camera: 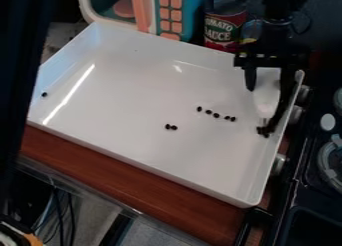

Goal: Sweep into pile

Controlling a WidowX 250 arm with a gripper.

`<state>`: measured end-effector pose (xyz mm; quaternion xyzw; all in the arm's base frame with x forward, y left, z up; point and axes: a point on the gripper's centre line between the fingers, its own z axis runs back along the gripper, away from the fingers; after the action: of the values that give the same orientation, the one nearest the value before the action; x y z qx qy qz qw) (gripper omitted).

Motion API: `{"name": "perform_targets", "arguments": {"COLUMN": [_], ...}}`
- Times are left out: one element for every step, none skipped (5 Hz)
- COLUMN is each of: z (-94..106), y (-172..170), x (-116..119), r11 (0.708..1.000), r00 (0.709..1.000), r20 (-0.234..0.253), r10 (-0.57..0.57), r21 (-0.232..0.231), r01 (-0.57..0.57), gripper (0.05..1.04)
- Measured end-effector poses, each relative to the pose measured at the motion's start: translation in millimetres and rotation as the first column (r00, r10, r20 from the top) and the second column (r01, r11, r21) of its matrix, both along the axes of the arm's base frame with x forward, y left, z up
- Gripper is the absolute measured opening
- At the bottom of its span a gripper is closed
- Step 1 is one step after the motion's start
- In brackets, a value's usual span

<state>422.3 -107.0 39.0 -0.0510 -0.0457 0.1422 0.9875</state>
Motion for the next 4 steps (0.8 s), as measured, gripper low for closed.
{"name": "perform_targets", "arguments": {"z": [1.2, 26.3, 57.8, 81.7], "y": [4, 24, 49, 72], "x": [0, 0, -1, -10], "r11": [1.0, 1.0, 1.0, 1.0], "r00": [1.0, 1.0, 1.0, 1.0], "r20": [-0.008, 0.005, 0.01, 0.011], "r10": [0.004, 0.003, 0.014, 0.004], "r21": [0.005, 0.002, 0.003, 0.018], "r01": [-0.004, -0.003, -0.014, -0.004], "gripper": [0.705, 0.705, 0.705, 0.705]}}
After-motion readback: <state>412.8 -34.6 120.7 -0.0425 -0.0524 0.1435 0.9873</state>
